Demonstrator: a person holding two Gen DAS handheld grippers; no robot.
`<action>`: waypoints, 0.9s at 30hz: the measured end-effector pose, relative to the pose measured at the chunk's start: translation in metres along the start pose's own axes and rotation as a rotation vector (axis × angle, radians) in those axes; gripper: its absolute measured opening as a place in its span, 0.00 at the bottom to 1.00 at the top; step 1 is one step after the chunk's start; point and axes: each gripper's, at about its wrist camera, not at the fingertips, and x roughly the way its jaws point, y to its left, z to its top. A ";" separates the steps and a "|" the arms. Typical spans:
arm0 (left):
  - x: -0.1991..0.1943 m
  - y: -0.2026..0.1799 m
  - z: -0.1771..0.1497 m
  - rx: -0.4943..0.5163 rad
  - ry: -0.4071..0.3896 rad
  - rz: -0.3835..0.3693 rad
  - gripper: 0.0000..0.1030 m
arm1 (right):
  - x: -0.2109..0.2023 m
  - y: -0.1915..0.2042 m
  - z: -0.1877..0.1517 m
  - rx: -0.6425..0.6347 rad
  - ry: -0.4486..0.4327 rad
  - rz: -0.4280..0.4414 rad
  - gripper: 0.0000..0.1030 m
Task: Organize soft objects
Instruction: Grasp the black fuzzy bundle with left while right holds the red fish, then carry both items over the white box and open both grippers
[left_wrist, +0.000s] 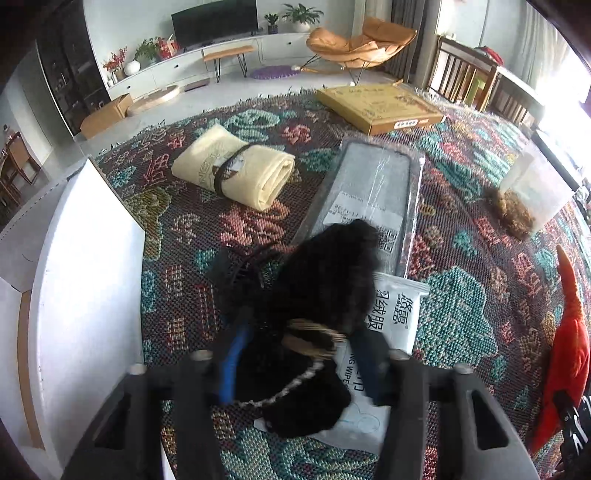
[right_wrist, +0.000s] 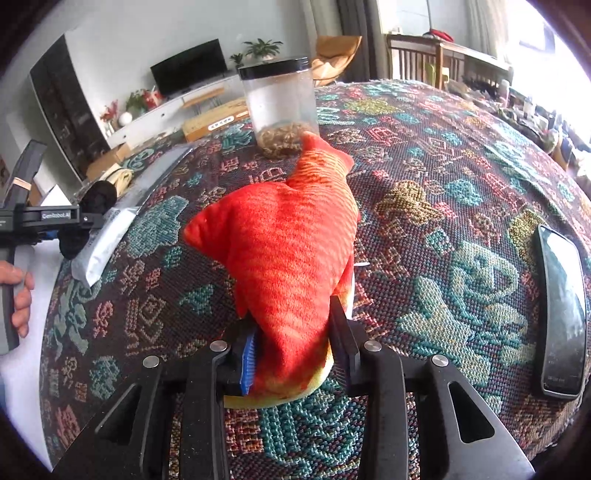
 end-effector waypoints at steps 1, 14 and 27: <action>-0.008 0.004 0.000 -0.017 -0.021 -0.039 0.36 | 0.000 0.000 0.000 0.002 0.000 0.001 0.35; -0.217 0.136 -0.127 -0.106 -0.202 -0.185 0.36 | -0.063 0.046 -0.004 -0.042 -0.087 0.166 0.31; -0.228 0.260 -0.245 -0.394 -0.172 0.076 0.88 | -0.132 0.347 -0.036 -0.486 0.094 0.754 0.82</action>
